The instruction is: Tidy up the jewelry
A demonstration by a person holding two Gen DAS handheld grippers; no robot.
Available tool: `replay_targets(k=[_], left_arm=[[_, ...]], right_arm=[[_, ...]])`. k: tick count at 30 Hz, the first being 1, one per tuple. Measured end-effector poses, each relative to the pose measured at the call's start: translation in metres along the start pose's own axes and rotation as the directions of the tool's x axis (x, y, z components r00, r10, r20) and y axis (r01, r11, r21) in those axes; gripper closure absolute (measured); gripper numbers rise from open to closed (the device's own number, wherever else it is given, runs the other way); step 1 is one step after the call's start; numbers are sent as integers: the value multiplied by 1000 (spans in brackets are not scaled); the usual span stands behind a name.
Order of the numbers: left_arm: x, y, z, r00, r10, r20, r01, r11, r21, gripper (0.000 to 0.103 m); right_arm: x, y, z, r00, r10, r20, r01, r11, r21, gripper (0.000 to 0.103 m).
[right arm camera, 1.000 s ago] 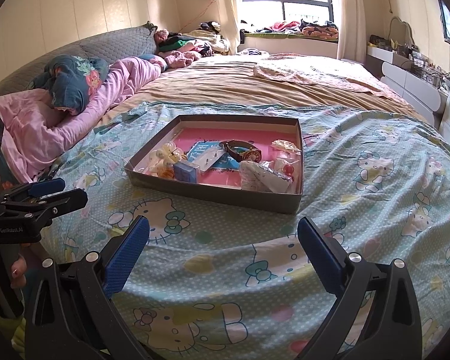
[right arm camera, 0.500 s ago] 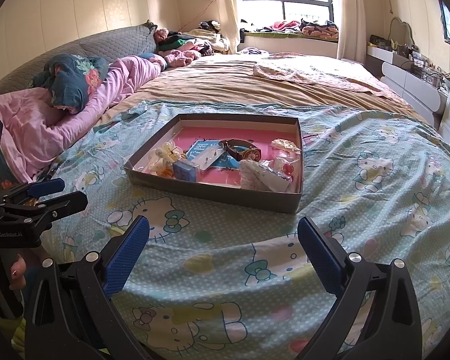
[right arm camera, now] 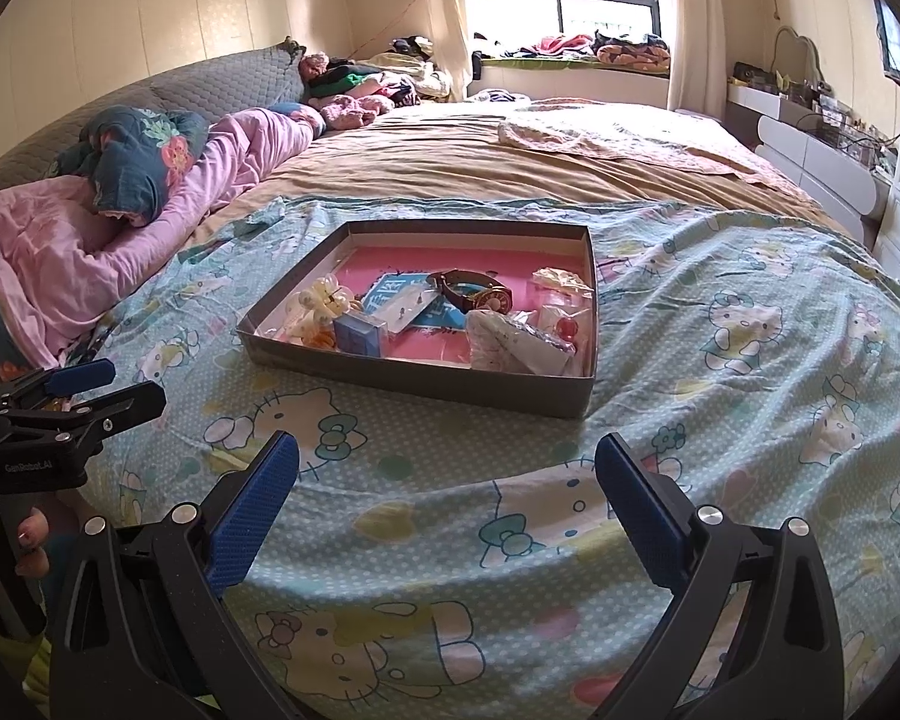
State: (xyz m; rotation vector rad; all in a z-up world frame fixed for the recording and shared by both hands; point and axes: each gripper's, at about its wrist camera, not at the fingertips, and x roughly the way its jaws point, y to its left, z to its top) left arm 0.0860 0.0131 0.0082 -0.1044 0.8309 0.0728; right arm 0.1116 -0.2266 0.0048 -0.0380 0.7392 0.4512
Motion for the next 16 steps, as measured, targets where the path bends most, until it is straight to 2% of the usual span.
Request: replay_targets(k=[3, 6, 10, 12, 14, 16], left_arm=[[6, 4, 0, 1000, 27, -14, -27, 1000, -14, 10], [12, 10, 1, 1000, 14, -21, -15, 999, -39, 10], [33, 40, 12, 997, 66, -51, -71, 992, -106, 10], [54, 68, 22, 992, 86, -89, -100, 980, -174, 10], [75, 99, 34, 986, 127, -111, -150, 962, -228, 10], [94, 123, 47, 977, 179, -118, -204, 946, -253, 10]], right_arm=[[5, -7, 1, 1000, -17, -9, 17, 1000, 16, 5], [12, -25, 2, 999, -46, -20, 47, 997, 58, 5], [22, -63, 8, 988, -153, -22, 154, 983, 100, 5], [29, -96, 14, 967, -252, -17, 252, 959, 131, 5], [40, -135, 20, 937, -348, -29, 348, 923, 163, 5], [54, -175, 25, 897, -436, -72, 441, 877, 189, 5]])
